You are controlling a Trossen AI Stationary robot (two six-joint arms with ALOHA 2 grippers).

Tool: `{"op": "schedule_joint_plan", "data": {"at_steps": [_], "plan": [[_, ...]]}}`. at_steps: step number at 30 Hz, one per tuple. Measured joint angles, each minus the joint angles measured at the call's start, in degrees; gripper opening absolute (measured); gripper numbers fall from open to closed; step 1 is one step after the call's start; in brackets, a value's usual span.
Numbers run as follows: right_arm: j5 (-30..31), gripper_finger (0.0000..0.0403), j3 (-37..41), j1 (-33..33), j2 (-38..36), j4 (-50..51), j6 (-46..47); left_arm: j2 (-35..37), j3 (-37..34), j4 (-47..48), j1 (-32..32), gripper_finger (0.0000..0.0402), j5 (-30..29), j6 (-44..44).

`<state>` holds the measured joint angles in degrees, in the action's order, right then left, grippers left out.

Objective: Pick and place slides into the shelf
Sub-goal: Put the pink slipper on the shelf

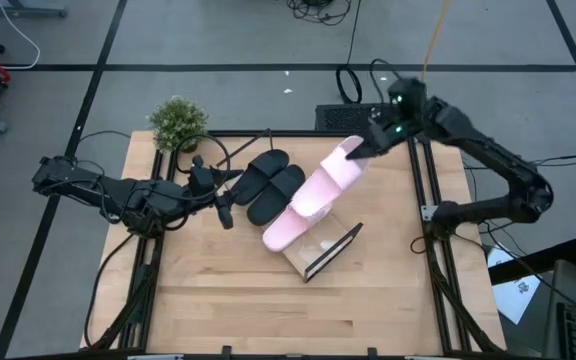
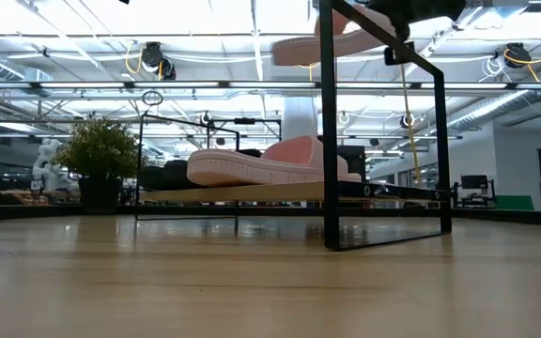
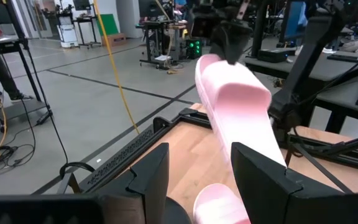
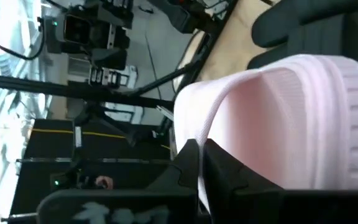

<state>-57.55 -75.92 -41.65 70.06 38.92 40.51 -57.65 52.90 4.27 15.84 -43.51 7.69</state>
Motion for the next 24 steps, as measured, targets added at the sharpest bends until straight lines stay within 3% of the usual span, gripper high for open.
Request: {"op": "schedule_joint_plan", "data": {"at_steps": [6, 12, 15, 18, 24], "plan": [[2.11, 0.0, 14.7, 8.85, -2.0, -24.76, 19.07, 0.0, 0.0, -0.01, 0.0, 0.0177, -0.02, 0.56], [2.32, 0.0, 30.52, 13.91, -3.64, -55.8, 43.53, 0.0, 0.0, 0.0, 0.0, 0.0177, 0.0, 0.65], [5.24, 0.0, 36.43, 15.54, -4.41, -67.43, 52.93, 0.0, 0.0, 0.0, 0.0, 0.0177, 0.0, 0.65], [7.58, 0.0, 40.47, 17.15, -5.1, -71.21, 57.81, 0.0, 0.0, 0.0, 0.0, 0.0177, 0.01, 0.68], [7.81, 0.0, 43.08, 19.23, -5.73, -70.34, 58.14, 0.0, 0.0, 0.0, 0.0, 0.0177, 0.02, 0.81]]}}
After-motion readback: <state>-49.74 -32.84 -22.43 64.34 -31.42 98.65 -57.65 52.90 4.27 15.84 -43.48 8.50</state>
